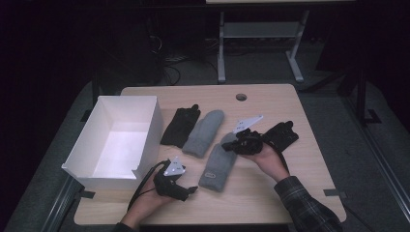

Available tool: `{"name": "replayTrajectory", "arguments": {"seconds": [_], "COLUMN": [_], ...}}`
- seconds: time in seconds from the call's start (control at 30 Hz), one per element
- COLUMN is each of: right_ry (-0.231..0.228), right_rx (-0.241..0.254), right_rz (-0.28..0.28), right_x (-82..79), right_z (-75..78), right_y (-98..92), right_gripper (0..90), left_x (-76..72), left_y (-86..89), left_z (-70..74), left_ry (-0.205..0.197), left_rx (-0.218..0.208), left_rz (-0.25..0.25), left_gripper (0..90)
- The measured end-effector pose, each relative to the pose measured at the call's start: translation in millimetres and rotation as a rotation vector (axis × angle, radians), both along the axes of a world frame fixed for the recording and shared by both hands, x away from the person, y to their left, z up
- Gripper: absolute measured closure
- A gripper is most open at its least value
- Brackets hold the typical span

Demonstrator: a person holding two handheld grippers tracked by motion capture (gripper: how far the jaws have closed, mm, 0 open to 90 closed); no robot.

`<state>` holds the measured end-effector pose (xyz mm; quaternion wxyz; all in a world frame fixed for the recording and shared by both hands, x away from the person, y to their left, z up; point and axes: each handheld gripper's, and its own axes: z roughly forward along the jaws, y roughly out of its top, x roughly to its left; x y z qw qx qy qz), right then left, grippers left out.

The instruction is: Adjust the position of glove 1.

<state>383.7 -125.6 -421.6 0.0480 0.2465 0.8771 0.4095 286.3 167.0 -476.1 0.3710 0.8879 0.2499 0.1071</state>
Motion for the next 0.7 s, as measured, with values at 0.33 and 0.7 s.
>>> {"name": "replayTrajectory", "arguments": {"seconds": [0.33, 0.7], "right_ry": [-0.019, -0.009], "right_rx": [-0.004, -0.016], "right_rz": [-0.152, -0.209], "right_x": [40.3, 54.3], "right_z": [-2.6, -12.8], "right_y": [-24.3, -32.7], "right_gripper": [90.0, 90.0], "left_x": [-10.9, -23.3], "left_y": [-15.8, -22.1], "left_z": [7.5, 25.3], "left_ry": [0.045, 0.079], "left_rx": [0.010, 0.004], "left_rz": [-0.023, -0.063], "left_gripper": [17.3, 89.6]}}
